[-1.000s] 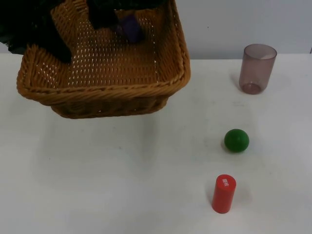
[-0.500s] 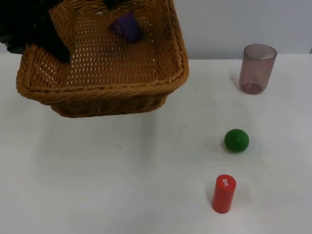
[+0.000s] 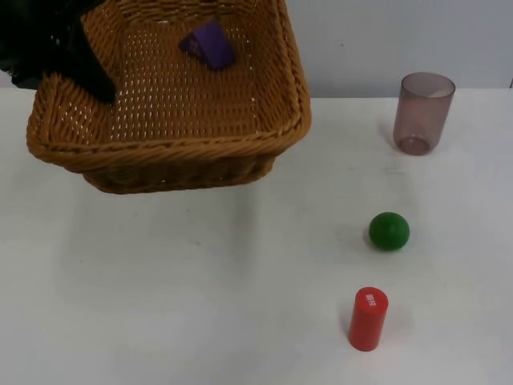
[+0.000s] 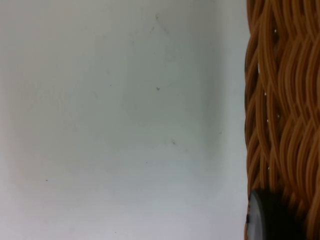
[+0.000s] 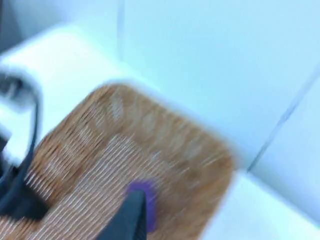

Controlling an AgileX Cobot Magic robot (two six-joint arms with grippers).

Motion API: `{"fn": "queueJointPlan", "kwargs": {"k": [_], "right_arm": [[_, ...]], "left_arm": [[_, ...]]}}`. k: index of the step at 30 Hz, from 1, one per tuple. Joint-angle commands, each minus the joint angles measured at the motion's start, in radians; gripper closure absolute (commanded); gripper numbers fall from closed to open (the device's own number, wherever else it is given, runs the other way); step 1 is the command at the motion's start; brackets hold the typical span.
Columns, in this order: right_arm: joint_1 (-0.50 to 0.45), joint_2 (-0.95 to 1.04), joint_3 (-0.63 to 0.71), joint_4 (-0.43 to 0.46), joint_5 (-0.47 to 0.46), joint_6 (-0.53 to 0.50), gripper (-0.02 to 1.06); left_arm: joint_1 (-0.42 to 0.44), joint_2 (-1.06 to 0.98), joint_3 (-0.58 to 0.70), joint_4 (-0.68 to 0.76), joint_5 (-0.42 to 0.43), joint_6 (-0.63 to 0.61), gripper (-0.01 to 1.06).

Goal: Pick up the basket with the left hand and place the triangular block into the basket with the right hand.

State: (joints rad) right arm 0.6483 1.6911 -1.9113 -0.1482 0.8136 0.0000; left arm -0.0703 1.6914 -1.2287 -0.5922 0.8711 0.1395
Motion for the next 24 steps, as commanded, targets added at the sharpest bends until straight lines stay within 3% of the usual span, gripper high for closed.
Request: {"fn": "queueJointPlan", "kwargs": {"k": [1,4,5,9,10,14,17,19,24], "right_arm": [[-0.068,-0.072,-0.005,-0.007,-0.003,0.013,0.00],[-0.205,-0.152,0.002,-0.007,0.045,0.013,0.00],[-0.205,-0.152,0.002,-0.007,0.045,0.013,0.00],[-0.409,-0.276,0.076,-0.005,0.067,0.000,0.00],[-0.409,-0.276,0.076,-0.005,0.067,0.000,0.00],[-0.605,-0.432,0.267,0.001,0.042,-0.016,0.00],[-0.645,-0.490,0.343,0.022,0.008,-0.022,0.00],[-0.685,-0.578,0.483,0.107,-0.065,-0.067,0.00],[-0.686,-0.684,0.633,0.193,-0.114,-0.069,0.00]], "left_arm": [[0.001,-0.017,-0.002,-0.017,-0.006,-0.006,1.05],[0.001,-0.017,-0.002,-0.017,-0.006,-0.006,1.05],[0.001,-0.017,-0.002,-0.017,-0.006,-0.006,1.05],[0.001,-0.017,-0.002,-0.017,-0.013,0.000,1.05],[0.001,-0.017,-0.002,-0.017,-0.013,0.000,1.05],[0.001,-0.017,-0.002,-0.017,-0.023,0.000,1.05],[0.001,-0.017,-0.002,-0.017,-0.023,0.004,1.05],[0.001,-0.017,-0.002,-0.017,-0.023,0.013,1.05],[0.001,-0.017,-0.002,-0.017,-0.035,0.013,1.05]]}}
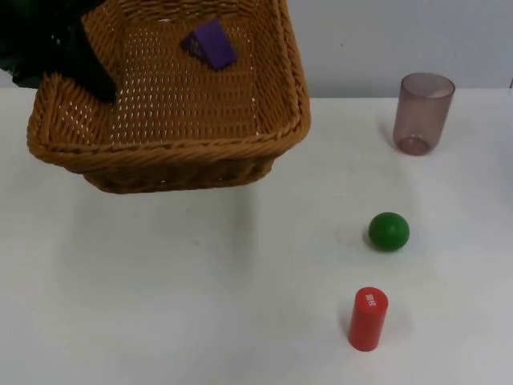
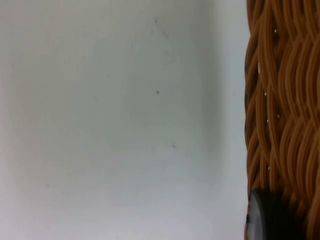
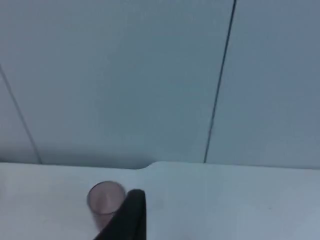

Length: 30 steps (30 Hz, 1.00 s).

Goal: Pick up the basket with the left hand and place the triangular block into the basket with the right hand.

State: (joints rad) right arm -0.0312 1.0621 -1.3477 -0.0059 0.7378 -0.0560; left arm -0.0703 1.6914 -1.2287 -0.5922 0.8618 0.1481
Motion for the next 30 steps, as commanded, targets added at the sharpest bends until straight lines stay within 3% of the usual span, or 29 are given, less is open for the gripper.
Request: {"fn": "queueJointPlan", "kwargs": {"k": [1,6,11,30], "right_arm": [[-0.006,-0.073,0.096,0.067,-0.039,-0.014,0.00],[-0.006,-0.112,0.145,0.079,-0.037,-0.019,0.00],[-0.006,-0.147,0.158,0.080,-0.005,-0.042,0.00],[-0.006,-0.147,0.156,0.061,0.037,-0.042,0.00]], "left_arm": [[0.001,-0.017,-0.002,-0.017,-0.030,0.005,1.05],[-0.027,-0.007,-0.002,-0.017,-0.030,0.005,1.05],[-0.108,0.086,-0.002,-0.019,-0.097,0.007,1.05],[-0.116,0.358,-0.002,-0.136,-0.199,0.207,1.05]]}}
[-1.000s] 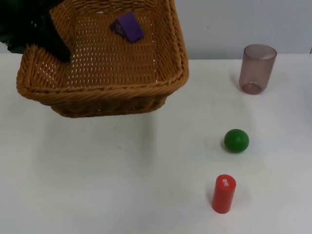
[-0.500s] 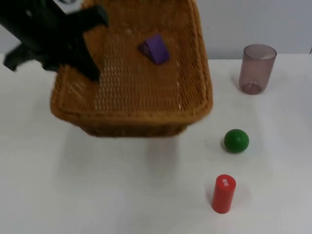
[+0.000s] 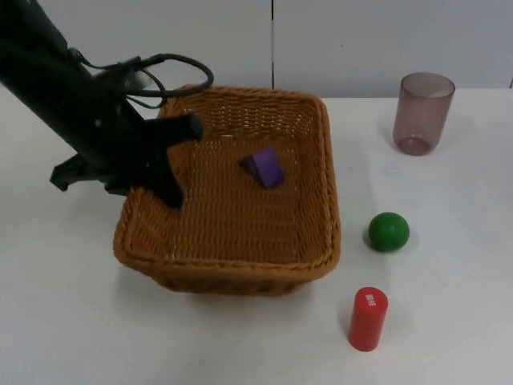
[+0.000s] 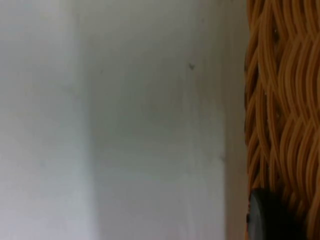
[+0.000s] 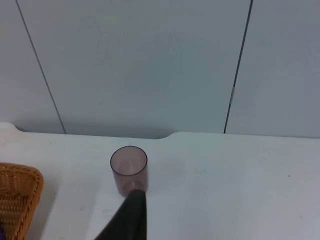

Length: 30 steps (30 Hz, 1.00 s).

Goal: Pick up the basket with the left hand and place the triangular block into the basket with the right hand.

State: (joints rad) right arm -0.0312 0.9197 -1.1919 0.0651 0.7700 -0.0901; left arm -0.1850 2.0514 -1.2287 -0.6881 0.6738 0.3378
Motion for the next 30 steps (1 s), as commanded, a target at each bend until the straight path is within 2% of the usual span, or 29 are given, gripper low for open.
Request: {"fn": "queueJointPlan", "kwargs": {"k": [1,7,15,18,30], "right_arm": [[-0.006,-0.005,0.001,-0.010,0.005,-0.009,0.00],[-0.006,-0.005,0.001,-0.010,0.001,-0.016,0.00],[-0.006,-0.005,0.001,-0.010,0.001,-0.016,0.00],[-0.006,-0.005,0.001,-0.010,0.001,-0.016,0.00],[-0.006,-0.005,0.001,-0.010,0.005,-0.018,0.00]], "left_arm": [[-0.001,0.007,-0.002,-0.048,-0.020,0.035,1.05],[0.006,0.027,-0.002,-0.085,-0.056,0.129,1.05],[0.028,0.051,-0.002,-0.116,-0.043,0.131,1.05],[0.028,0.074,-0.002,-0.170,-0.018,0.131,1.05],[0.028,0.077,-0.002,-0.184,-0.025,0.140,1.05]]}}
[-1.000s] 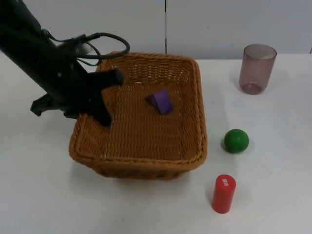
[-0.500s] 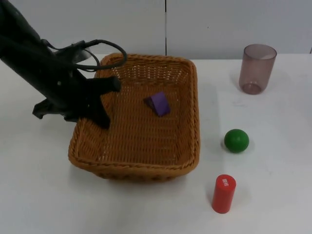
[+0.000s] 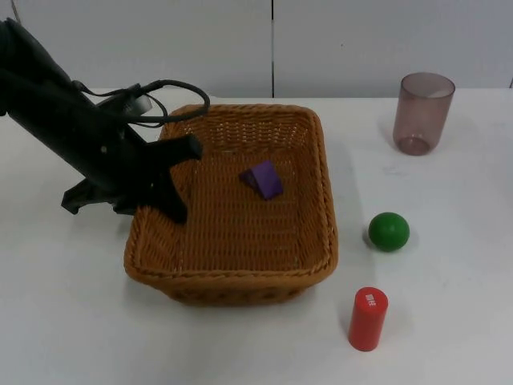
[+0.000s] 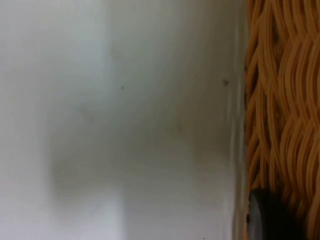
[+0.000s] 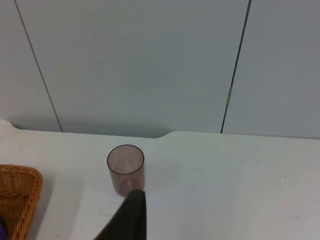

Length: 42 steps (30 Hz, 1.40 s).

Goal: Pick up the basket with the left hand and place the triangular block into the basket with the right hand.

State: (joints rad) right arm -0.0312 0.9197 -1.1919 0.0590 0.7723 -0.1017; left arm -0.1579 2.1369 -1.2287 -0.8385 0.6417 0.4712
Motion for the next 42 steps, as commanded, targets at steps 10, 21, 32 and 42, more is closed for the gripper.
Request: {"fn": "queueJointPlan", "kwargs": {"k": [10,21,32,42], "right_arm": [[-0.006,-0.005,0.001,-0.004,0.002,-0.018,0.00],[-0.006,-0.005,0.001,-0.004,0.002,-0.020,0.00],[-0.006,-0.005,0.001,-0.004,0.007,-0.022,0.00],[-0.006,-0.005,0.001,-0.001,0.015,-0.022,0.00]], "left_arm": [[-0.003,-0.009,-0.002,0.035,0.003,-0.061,0.70],[-0.003,-0.038,-0.002,0.044,0.056,-0.059,0.00],[-0.003,-0.231,0.012,0.398,0.083,-0.219,0.00],[-0.003,-0.690,0.282,0.468,-0.217,-0.219,0.00]]}}
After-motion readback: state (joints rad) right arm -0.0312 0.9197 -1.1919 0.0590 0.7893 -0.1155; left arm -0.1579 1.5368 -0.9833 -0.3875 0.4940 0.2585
